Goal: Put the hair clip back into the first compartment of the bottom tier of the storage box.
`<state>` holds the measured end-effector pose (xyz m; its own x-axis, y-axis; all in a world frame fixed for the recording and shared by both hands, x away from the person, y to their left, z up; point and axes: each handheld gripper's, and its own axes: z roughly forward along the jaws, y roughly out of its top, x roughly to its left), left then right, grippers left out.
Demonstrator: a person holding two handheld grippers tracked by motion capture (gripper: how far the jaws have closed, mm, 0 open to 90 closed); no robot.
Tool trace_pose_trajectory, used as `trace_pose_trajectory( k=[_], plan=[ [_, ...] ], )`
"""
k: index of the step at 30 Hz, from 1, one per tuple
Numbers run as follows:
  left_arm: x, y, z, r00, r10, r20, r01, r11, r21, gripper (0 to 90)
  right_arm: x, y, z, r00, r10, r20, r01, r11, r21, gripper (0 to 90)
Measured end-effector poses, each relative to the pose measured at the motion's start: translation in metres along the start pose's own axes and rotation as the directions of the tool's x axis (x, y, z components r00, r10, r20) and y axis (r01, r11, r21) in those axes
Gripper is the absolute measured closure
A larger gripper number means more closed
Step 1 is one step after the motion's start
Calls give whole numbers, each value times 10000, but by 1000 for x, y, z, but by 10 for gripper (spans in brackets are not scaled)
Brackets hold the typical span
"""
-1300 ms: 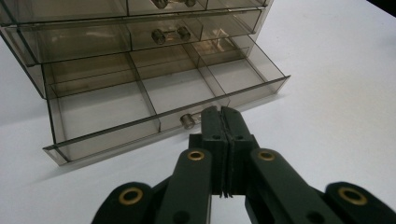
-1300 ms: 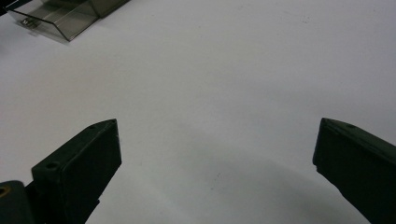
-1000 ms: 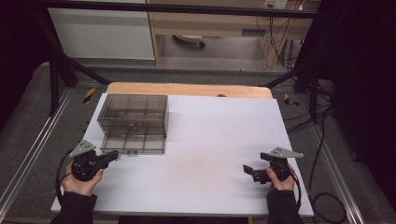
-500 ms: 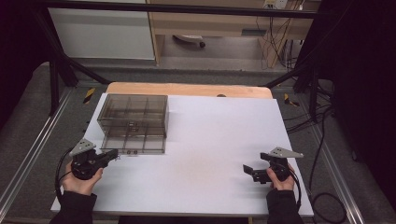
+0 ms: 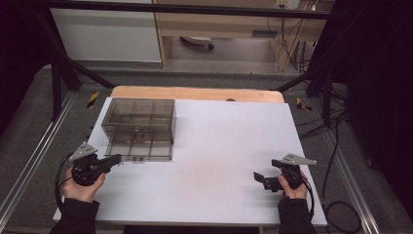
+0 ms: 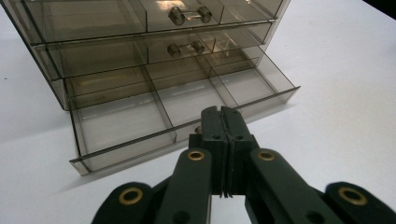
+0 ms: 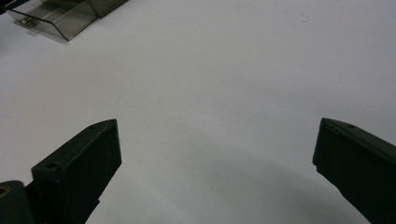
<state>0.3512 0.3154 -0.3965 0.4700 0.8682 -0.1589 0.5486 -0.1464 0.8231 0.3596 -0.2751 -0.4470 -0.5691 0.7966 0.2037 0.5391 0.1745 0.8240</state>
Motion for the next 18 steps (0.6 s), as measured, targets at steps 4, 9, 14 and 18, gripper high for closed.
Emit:
trace_pose_trajectory(
  k=[4, 9, 14, 18],
  plan=[
    [2, 1, 1, 10000, -24, -30, 24, 10000, -12, 892, 0, 0, 0, 10000, 6, 9, -6, 10000, 2, 18],
    [4, 4, 2, 10000, -18, -84, 18, 10000, 16, 892, 0, 0, 0, 10000, 9, 7, -9, 10000, 15, 18],
    [8, 6, 4, 9999, -107, -122, 107, 9999, 34, 892, 0, 0, 0, 10000, 34, 7, -34, 10000, 6, 18],
    [10, 7, 6, 9998, -115, -155, 117, 9999, 90, 892, 0, 0, 0, 10000, 42, 5, -42, 10000, 26, 18]
  ],
)
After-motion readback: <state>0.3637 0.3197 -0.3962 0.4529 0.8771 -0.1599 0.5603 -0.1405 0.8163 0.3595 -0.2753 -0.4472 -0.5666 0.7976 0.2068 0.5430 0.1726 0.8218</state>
